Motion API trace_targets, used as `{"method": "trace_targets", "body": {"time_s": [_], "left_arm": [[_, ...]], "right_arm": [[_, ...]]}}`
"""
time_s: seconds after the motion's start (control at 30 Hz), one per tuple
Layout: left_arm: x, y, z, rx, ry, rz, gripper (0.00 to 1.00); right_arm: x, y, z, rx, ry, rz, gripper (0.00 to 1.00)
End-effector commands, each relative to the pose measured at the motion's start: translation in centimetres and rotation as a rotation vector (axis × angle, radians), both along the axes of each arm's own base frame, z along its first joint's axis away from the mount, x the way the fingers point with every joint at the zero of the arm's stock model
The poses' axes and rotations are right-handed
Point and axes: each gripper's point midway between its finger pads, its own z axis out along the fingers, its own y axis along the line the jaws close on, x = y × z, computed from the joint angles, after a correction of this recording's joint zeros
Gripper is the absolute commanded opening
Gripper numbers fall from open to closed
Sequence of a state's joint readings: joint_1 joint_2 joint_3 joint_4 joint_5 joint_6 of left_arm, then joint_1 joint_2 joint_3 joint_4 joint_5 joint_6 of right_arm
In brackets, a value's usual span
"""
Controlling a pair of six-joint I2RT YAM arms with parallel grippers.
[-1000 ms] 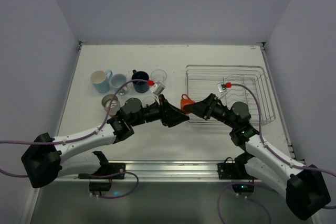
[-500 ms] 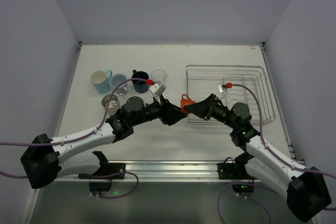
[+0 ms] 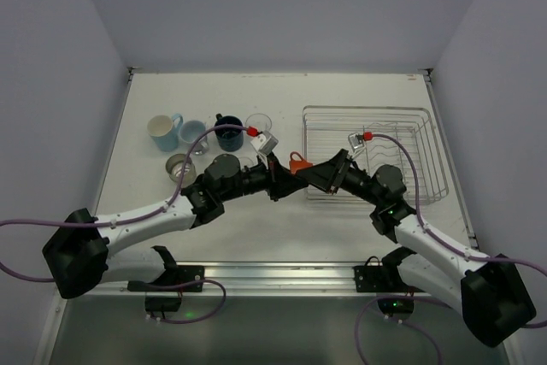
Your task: Unload the cups from the dish rack
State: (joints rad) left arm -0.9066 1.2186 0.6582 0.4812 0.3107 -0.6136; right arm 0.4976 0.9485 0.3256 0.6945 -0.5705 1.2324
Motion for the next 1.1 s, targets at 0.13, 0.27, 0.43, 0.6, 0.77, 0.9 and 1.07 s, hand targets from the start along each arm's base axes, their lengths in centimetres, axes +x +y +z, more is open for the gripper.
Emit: {"method": "trace_targets", "body": {"time_s": [0.13, 0.27, 0.43, 0.6, 0.77, 0.9, 1.07], "left_arm": [[1.4, 1.3, 3.6, -0.059, -0.119, 0.108, 0.00], [1.6, 3.6, 0.4, 0.098, -0.070, 0.184, 0.00], [2.1, 6.9, 1.1, 0.143, -0.055, 0.321, 0.00], [3.9, 8.2, -2.4, 0.433, 0.035, 0.406, 0.00], [7.1, 6.9, -6.5, 0.703, 0.096, 0.397, 0.00], [9.6, 6.7, -9.7, 0.809, 0.131, 0.405, 0.00], [11.2, 6.8, -12.9, 0.896, 0.174, 0.389, 0.00]], "right_arm": [[-1.0, 0.0, 2.6, 0.060, -0.096, 0.022, 0.70], [0.4, -0.7, 1.8, -0.010, -0.078, -0.076, 0.99], [0.8, -1.5, 0.9, -0.100, -0.093, -0.122, 0.99], [0.9, -2.8, 0.3, -0.236, -0.118, -0.177, 0.99], [1.1, -6.8, 4.2, -0.423, -0.298, -0.345, 0.99], [-0.9, -10.3, 7.7, -0.497, -0.399, -0.446, 0.99], [-2.4, -11.7, 8.8, -0.465, -0.444, -0.493, 0.99]]}}
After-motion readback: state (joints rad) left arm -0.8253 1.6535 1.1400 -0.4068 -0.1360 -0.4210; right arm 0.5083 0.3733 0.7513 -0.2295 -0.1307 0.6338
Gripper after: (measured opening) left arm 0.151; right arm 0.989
